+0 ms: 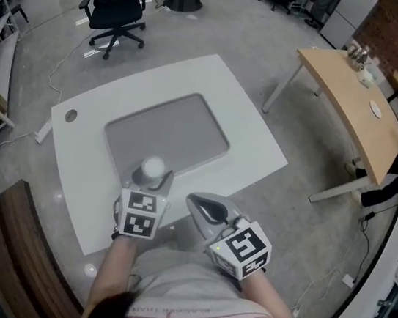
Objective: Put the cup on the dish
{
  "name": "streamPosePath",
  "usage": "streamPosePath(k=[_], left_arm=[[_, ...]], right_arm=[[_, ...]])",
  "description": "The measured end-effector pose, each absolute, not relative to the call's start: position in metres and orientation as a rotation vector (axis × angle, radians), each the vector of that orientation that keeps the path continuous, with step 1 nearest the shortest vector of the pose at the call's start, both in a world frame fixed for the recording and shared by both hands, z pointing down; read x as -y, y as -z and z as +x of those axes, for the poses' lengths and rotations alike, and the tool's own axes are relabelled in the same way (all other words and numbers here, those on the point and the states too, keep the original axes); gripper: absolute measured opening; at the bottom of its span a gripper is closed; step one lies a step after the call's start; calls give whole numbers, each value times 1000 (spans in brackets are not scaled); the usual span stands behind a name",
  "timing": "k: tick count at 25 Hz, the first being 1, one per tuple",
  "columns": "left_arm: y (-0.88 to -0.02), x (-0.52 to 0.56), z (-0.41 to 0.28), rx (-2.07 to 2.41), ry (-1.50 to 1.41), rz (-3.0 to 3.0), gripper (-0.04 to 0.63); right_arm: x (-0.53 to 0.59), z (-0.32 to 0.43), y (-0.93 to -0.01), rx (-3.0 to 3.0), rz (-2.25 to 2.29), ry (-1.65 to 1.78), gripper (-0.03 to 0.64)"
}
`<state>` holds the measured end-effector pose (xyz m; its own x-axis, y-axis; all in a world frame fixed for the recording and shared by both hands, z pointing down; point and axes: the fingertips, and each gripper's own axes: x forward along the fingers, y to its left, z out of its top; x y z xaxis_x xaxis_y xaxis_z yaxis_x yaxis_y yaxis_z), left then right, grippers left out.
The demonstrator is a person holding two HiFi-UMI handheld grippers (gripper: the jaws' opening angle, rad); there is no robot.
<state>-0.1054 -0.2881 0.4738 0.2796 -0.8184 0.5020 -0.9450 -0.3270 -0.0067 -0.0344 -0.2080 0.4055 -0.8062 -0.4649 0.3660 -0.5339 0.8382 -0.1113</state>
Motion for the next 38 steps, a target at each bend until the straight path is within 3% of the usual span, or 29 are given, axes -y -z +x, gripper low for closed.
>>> streamPosePath(k=[15, 38], left_arm=[[-540, 381, -122, 1740, -700, 2130, 255], [-575, 396, -125, 1662, -749, 2067, 264]], right_arm=[[284, -53, -429, 2668, 600, -348, 2], [301, -58, -431, 2655, 596, -340, 2]])
